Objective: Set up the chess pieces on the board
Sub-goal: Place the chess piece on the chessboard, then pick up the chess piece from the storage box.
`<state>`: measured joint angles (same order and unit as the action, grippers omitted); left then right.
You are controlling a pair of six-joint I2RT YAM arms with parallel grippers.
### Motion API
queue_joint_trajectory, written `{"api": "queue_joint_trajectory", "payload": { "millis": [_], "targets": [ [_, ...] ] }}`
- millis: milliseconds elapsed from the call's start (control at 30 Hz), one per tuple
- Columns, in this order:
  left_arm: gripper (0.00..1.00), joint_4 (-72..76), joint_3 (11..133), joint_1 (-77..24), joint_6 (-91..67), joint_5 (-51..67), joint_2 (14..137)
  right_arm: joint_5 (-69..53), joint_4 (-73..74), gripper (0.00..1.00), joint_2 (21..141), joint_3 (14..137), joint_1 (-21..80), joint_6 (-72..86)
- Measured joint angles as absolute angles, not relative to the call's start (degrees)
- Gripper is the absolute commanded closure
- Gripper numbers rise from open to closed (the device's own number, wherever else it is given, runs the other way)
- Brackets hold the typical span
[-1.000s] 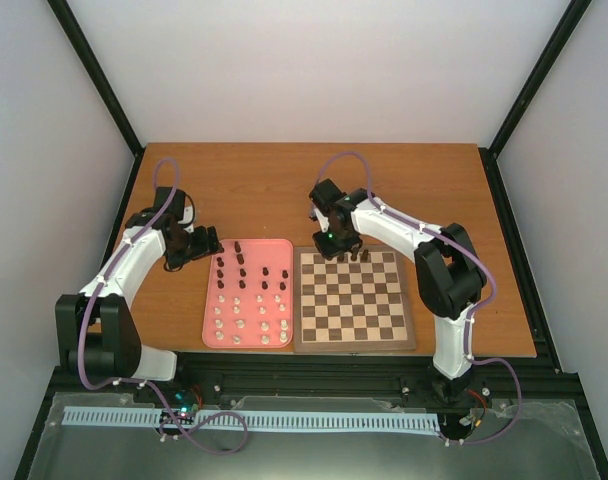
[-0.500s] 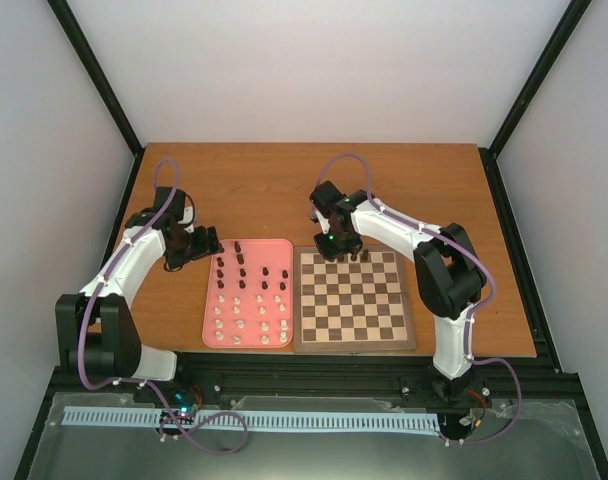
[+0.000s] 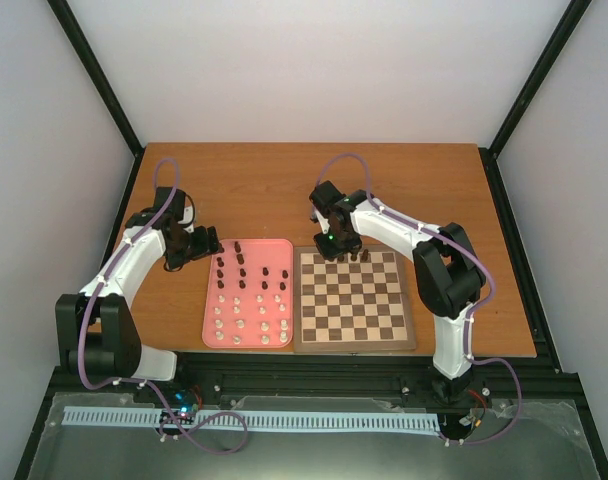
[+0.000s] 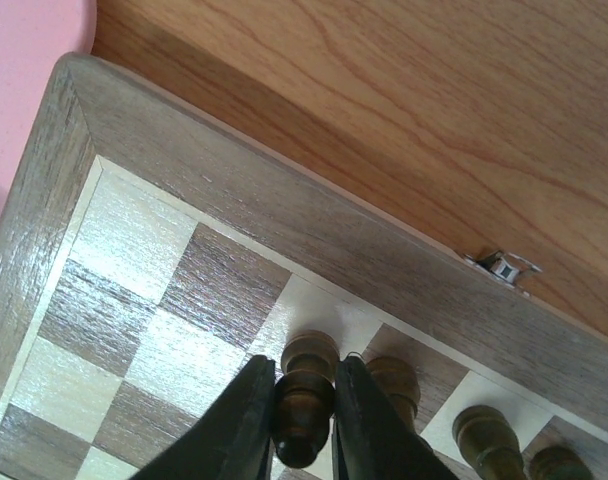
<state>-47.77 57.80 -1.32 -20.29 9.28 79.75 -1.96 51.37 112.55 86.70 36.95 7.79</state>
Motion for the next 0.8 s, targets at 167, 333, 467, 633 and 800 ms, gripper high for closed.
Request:
{"api": "queue_joint_trajectory", "payload": {
  "millis": [167,333,467,633,800],
  "targets": [
    [0.0,-47.8,57.8,-1.3,-20.3,9.3,79.7,-2.1,51.3,0.8,112.6,86.7,36.9,7.7],
    [0.0,-47.8,57.8,-1.3,-20.3,9.3,79.7,-2.2,51.1,0.78,112.6,87.2,36.9,7.7],
    [0.0,-47.8,57.8,-1.3,-20.3,9.3,79.7,-2.4,50.9,0.71,112.6,88.1,36.9,7.6],
    [0.0,-47.8,57.8,-1.3,-20.3,9.3,79.7,-3.6,50.7,0.64,112.7,89.9,36.9,7.6],
    [0.0,-47.8,57.8,-1.3,-20.3,9.3,79.7,-4.6,51.3,0.6,113.8,95.0,37.2,7.8]
  ]
}}
